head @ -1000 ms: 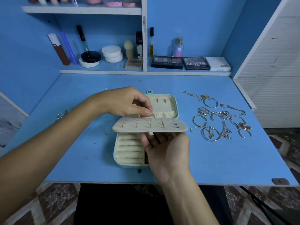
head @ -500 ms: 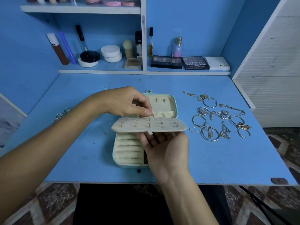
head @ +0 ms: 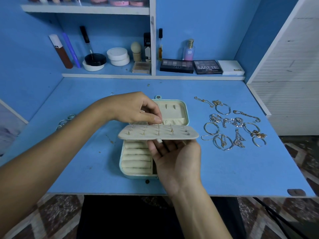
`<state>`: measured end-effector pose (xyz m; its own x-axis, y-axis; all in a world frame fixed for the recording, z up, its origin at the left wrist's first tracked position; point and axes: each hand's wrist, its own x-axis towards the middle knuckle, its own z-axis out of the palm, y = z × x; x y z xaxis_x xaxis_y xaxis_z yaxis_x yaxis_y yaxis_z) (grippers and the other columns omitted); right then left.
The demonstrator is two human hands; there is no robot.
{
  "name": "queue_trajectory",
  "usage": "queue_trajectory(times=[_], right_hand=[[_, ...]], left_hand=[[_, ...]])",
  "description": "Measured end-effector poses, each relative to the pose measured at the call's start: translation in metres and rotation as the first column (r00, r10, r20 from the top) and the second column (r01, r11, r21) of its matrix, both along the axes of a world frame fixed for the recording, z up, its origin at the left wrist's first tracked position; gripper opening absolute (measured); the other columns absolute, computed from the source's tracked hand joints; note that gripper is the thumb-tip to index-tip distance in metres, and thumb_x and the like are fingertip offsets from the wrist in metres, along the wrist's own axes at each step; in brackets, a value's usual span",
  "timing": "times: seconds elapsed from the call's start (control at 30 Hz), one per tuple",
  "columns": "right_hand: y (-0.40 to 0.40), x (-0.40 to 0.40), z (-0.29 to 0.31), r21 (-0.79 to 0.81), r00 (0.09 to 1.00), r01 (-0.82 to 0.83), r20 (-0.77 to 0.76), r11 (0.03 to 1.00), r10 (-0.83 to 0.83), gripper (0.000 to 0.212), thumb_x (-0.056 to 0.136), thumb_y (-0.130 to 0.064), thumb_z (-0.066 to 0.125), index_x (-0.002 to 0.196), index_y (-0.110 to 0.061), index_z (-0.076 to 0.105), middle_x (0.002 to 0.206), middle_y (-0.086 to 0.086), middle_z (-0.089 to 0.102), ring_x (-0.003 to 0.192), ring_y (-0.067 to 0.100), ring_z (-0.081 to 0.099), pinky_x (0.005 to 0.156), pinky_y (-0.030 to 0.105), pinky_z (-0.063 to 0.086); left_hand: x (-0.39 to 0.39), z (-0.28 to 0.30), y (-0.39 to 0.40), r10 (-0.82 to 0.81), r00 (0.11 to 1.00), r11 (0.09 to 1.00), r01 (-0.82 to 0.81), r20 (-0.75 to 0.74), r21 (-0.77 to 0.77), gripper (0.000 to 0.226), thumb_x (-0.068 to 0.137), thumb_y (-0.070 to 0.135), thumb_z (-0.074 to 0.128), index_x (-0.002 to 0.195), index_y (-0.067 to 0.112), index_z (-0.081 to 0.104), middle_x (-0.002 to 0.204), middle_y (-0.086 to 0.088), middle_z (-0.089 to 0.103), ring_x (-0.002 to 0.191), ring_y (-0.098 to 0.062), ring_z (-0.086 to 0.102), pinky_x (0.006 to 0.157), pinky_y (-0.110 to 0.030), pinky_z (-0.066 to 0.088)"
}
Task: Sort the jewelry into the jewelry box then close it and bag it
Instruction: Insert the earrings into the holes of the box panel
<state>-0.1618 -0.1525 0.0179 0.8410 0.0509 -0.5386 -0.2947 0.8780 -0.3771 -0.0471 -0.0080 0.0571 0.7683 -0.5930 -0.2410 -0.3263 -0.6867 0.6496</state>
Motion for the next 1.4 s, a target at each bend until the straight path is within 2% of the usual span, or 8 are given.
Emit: queue_trajectory(times=[0.3, 0.47, 0.63, 0.87, 0.97, 1.1, 1.3, 1.4], right_hand=[[0.0, 0.0, 0.001, 0.008, 1.0, 0.003, 0.004, 1.0, -0.003, 0.039, 0.099, -0.025, 0.043, 0.121, -0.005, 0.068, 0.104, 0.014, 0.075, 0.098, 0.032, 0.07, 0.085, 0.042, 0.059], [-0.001, 0.0, 0.0, 0.007, 1.0, -0.001, 0.009, 1.0, 0.001, 0.039, 0.1, -0.025, 0.043, 0.122, -0.005, 0.068, 0.11, 0.015, 0.074, 0.105, 0.033, 0.07, 0.088, 0.044, 0.058], [-0.001, -0.001, 0.0, 0.007, 1.0, -0.003, 0.022, 1.0, 0.002, 0.038, 0.1, -0.025, 0.044, 0.121, -0.006, 0.068, 0.11, 0.014, 0.074, 0.101, 0.031, 0.069, 0.092, 0.045, 0.056], [0.0, -0.001, 0.0, 0.003, 1.0, -0.003, 0.01, 1.0, 0.003, 0.038, 0.1, -0.025, 0.043, 0.123, -0.007, 0.067, 0.112, 0.015, 0.073, 0.099, 0.03, 0.069, 0.085, 0.041, 0.059], [-0.001, -0.001, 0.001, 0.008, 1.0, 0.003, 0.011, 1.0, -0.003, 0.038, 0.101, -0.026, 0.042, 0.12, -0.006, 0.069, 0.106, 0.014, 0.075, 0.108, 0.032, 0.069, 0.09, 0.044, 0.057], [-0.001, -0.001, 0.002, 0.002, 1.0, 0.003, 0.015, 1.0, -0.003, 0.038, 0.101, -0.026, 0.042, 0.12, -0.005, 0.069, 0.104, 0.014, 0.075, 0.102, 0.032, 0.07, 0.091, 0.045, 0.057], [-0.001, -0.001, 0.0, -0.003, 1.0, -0.001, 0.005, 1.0, 0.001, 0.038, 0.1, -0.024, 0.043, 0.123, -0.005, 0.067, 0.111, 0.016, 0.074, 0.107, 0.033, 0.069, 0.091, 0.045, 0.057], [-0.001, -0.001, 0.001, -0.016, 1.0, -0.013, 0.007, 1.0, 0.013, 0.038, 0.101, -0.024, 0.043, 0.124, -0.005, 0.066, 0.115, 0.016, 0.072, 0.099, 0.03, 0.068, 0.091, 0.043, 0.056]], left_hand=[[-0.001, 0.0, 0.0, -0.005, 1.0, 1.0, 0.005, -0.004, -0.003, 0.007, 0.09, 0.029, 0.07, 0.095, 0.029, 0.075, 0.091, 0.019, 0.074, 0.089, 0.004, 0.067, 0.082, -0.01, 0.048], [0.001, 0.0, 0.0, -0.012, 1.0, 1.0, 0.012, 0.004, 0.025, 0.006, 0.089, 0.032, 0.071, 0.094, 0.032, 0.075, 0.09, 0.022, 0.073, 0.085, 0.007, 0.065, 0.077, -0.008, 0.044], [0.0, 0.0, -0.001, -0.024, 1.0, 1.0, 0.024, 0.01, 0.017, 0.008, 0.088, 0.031, 0.072, 0.095, 0.028, 0.076, 0.088, 0.023, 0.072, 0.078, 0.01, 0.063, 0.073, -0.006, 0.042], [0.002, 0.004, -0.003, -0.054, 0.998, 0.995, 0.052, 0.02, 0.081, 0.009, 0.088, 0.034, 0.072, 0.095, 0.03, 0.076, 0.089, 0.025, 0.072, 0.083, 0.008, 0.064, 0.074, -0.007, 0.043], [0.004, 0.011, -0.004, -0.068, 0.997, 0.992, 0.07, -0.022, 0.101, 0.011, 0.088, 0.032, 0.072, 0.097, 0.029, 0.077, 0.092, 0.022, 0.074, 0.088, 0.006, 0.066, 0.083, -0.014, 0.047], [0.005, 0.02, -0.006, -0.066, 0.996, 0.989, 0.073, -0.055, 0.127, 0.008, 0.09, 0.028, 0.071, 0.095, 0.025, 0.076, 0.089, 0.011, 0.076, 0.09, -0.002, 0.07, 0.095, -0.028, 0.051], [0.004, 0.025, -0.016, -0.06, 0.997, 0.974, 0.069, -0.046, 0.216, 0.005, 0.088, 0.028, 0.071, 0.085, 0.03, 0.074, 0.081, 0.012, 0.074, 0.075, 0.004, 0.065, 0.078, -0.018, 0.047], [0.004, 0.025, -0.02, -0.066, 0.997, 0.966, 0.072, -0.032, 0.25, 0.007, 0.087, 0.026, 0.07, 0.082, 0.029, 0.074, 0.077, 0.013, 0.073, 0.069, 0.005, 0.062, 0.07, -0.016, 0.045]])
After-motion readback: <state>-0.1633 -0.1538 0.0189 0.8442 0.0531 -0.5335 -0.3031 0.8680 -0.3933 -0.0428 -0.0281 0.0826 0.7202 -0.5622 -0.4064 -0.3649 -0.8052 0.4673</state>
